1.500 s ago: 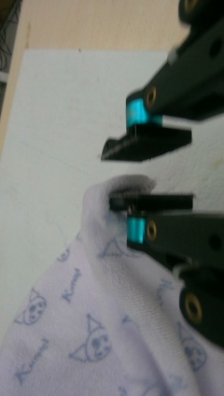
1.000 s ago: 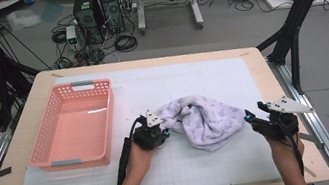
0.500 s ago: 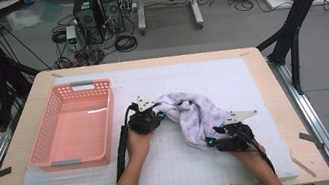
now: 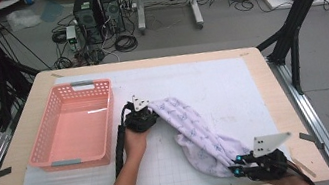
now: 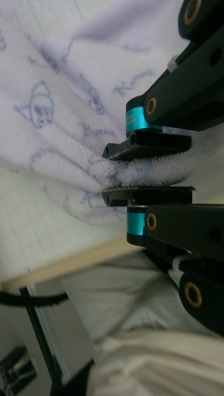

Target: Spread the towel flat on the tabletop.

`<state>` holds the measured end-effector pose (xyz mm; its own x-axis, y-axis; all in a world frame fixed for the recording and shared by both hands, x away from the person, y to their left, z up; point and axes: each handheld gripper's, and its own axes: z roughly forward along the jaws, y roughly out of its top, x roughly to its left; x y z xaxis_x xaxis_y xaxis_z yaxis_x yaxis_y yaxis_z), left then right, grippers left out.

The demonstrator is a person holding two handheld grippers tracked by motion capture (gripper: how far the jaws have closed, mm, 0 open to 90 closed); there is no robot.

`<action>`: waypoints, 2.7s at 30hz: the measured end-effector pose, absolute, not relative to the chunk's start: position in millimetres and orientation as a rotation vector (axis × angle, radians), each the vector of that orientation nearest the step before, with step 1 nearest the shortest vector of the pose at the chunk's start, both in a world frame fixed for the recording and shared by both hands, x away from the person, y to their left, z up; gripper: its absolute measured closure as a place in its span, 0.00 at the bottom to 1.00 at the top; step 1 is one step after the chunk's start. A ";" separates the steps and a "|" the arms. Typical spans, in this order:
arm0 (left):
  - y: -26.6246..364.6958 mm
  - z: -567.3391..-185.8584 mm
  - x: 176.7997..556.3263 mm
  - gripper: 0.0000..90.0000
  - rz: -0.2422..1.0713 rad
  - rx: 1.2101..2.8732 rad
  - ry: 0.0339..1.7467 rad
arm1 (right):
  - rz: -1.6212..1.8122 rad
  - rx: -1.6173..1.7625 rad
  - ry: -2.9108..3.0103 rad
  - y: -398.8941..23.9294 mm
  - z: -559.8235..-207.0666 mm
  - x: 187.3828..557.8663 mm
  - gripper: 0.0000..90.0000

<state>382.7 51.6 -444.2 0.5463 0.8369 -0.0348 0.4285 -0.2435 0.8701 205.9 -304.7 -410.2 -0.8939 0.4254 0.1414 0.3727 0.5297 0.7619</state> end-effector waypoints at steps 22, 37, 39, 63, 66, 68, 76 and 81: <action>55.3 -416.8 334.6 0.76 0.257 1.909 0.886 | 1.453 1.018 2.182 -328.7 -402.6 268.9 0.61; -12.1 -436.4 346.5 0.68 0.230 2.016 0.877 | 1.422 1.075 2.186 -332.2 -413.9 271.7 0.61; -15.1 -438.0 344.8 0.80 0.238 2.042 0.835 | 1.422 1.083 2.178 -332.9 -414.5 272.2 0.61; 101.2 -440.2 279.7 0.96 0.321 1.932 0.879 | 1.314 1.143 2.240 -298.7 -417.2 311.4 0.63; 101.3 -441.6 278.5 0.96 0.320 1.929 0.880 | 1.321 1.104 2.334 -276.1 -416.4 330.3 0.61; 101.7 -442.5 277.1 0.96 0.319 1.929 0.881 | 1.378 1.052 2.388 -260.6 -416.3 341.6 0.59; 106.3 -442.0 275.3 0.96 0.335 1.921 0.888 | 1.347 0.849 2.746 -205.3 -437.1 363.1 0.91; 105.9 -442.3 276.5 0.96 0.334 1.910 0.893 | 1.337 0.784 2.666 -215.0 -423.0 356.6 0.97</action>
